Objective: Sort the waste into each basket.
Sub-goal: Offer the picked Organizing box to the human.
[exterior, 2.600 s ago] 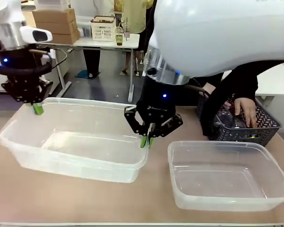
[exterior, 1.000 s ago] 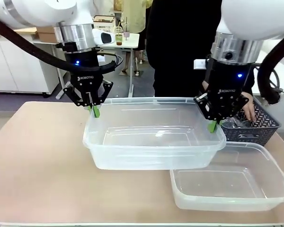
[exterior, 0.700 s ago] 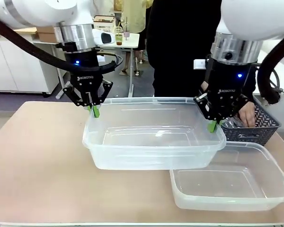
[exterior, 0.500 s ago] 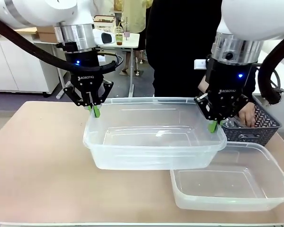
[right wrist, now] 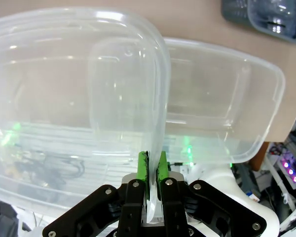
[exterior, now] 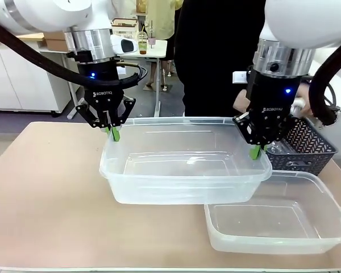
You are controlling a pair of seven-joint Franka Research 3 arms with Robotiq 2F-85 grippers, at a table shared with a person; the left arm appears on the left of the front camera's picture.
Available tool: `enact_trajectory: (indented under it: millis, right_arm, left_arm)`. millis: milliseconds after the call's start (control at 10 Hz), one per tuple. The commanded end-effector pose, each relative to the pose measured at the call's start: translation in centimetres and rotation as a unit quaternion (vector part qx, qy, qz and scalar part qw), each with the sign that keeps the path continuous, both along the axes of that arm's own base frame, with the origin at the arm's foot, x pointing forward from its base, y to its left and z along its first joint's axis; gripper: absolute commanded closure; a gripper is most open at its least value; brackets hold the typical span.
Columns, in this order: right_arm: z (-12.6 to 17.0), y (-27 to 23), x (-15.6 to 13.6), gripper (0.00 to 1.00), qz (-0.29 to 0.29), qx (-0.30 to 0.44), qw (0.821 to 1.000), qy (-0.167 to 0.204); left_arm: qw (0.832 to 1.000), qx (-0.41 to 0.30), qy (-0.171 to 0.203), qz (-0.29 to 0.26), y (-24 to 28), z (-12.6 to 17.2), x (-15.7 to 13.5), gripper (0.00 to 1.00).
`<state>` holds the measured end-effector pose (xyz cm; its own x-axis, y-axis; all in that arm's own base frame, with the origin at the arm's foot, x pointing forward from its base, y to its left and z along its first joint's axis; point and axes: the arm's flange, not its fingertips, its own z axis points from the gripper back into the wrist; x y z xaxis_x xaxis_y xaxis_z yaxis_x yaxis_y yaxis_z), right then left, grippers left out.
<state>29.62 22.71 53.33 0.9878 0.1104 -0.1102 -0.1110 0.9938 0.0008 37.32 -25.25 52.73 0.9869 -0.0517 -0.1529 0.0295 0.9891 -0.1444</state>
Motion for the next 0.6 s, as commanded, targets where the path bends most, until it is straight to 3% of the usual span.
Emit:
enact_trajectory:
  millis: [0, 500]
  right_arm:
    - [0.59, 0.59, -0.32, 0.91, -0.003, 0.000, 1.000, 0.000]
    - [0.59, 0.59, -0.32, 0.91, -0.003, 0.000, 1.000, 0.000]
  left_arm:
    - [1.000, 0.000, -0.004, -0.002, -0.13, 0.27, -0.01, 0.93]
    - [1.000, 0.000, -0.004, -0.002, -0.13, 0.27, -0.01, 0.93]
